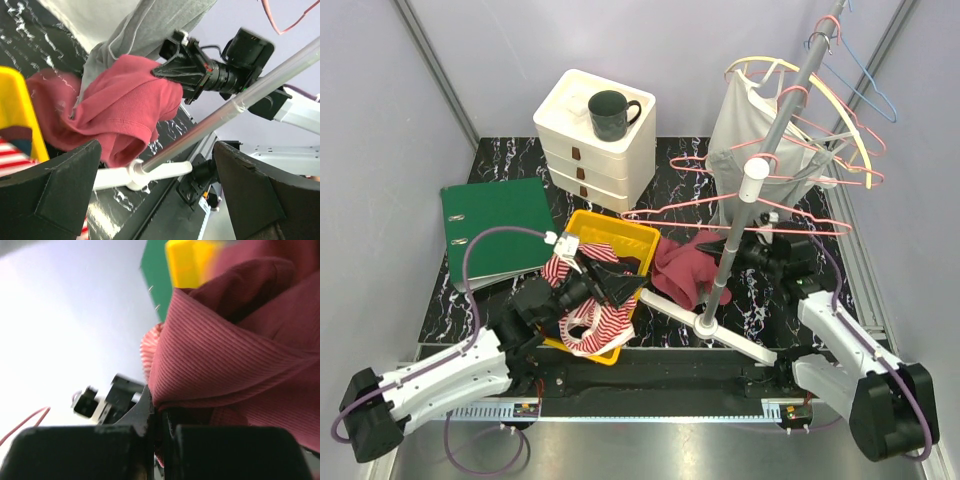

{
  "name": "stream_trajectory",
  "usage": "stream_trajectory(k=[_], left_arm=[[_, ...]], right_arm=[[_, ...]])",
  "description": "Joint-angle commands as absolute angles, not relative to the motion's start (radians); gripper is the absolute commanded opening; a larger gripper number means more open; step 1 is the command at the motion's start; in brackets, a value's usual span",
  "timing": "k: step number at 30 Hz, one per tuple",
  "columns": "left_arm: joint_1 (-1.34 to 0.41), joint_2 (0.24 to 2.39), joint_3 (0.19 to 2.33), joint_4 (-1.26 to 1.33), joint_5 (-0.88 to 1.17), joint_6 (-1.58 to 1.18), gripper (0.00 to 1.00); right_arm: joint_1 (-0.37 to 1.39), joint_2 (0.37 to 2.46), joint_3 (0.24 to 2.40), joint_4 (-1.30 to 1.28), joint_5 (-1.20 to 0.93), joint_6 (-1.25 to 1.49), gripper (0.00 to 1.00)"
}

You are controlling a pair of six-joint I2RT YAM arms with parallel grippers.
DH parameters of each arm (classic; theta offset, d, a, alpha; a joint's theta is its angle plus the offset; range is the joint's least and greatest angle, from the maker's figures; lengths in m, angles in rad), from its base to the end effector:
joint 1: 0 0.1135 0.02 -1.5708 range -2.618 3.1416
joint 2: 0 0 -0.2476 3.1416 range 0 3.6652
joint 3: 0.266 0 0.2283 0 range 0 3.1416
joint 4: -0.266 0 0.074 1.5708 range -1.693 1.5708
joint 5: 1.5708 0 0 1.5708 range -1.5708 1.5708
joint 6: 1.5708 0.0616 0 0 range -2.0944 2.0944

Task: Remove the tank top from the hanger
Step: Pick up the tank top from the center of the board.

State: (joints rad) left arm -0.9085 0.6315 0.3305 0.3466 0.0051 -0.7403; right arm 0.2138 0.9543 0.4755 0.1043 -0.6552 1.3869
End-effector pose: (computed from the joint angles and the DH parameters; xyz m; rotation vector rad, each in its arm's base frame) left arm 0.1128 -0.1451 0.2579 0.1454 1.6719 -1.2925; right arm 0.2015 0.0822 0.2224 0.7971 2.1242 1.6040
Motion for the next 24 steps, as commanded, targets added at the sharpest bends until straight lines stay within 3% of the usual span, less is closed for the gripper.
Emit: stream_trajectory(k=[1,21,24], left_arm=[[-0.910,0.719,0.356,0.561,0.031,-0.684,0.99],[-0.911,1.088,0.500,0.650,-0.041,-0.589,0.99],[-0.908,1.100,0.486,0.735,-0.028,-0.589,0.90]], right_arm=[[0.307,0.994,0.594,0.342,-0.681,1.486,0.00],[0.451,1.083,0.588,0.557,-0.695,1.620,0.00],[0.479,1.080,0.569,0.561,-0.687,1.626,0.00]])
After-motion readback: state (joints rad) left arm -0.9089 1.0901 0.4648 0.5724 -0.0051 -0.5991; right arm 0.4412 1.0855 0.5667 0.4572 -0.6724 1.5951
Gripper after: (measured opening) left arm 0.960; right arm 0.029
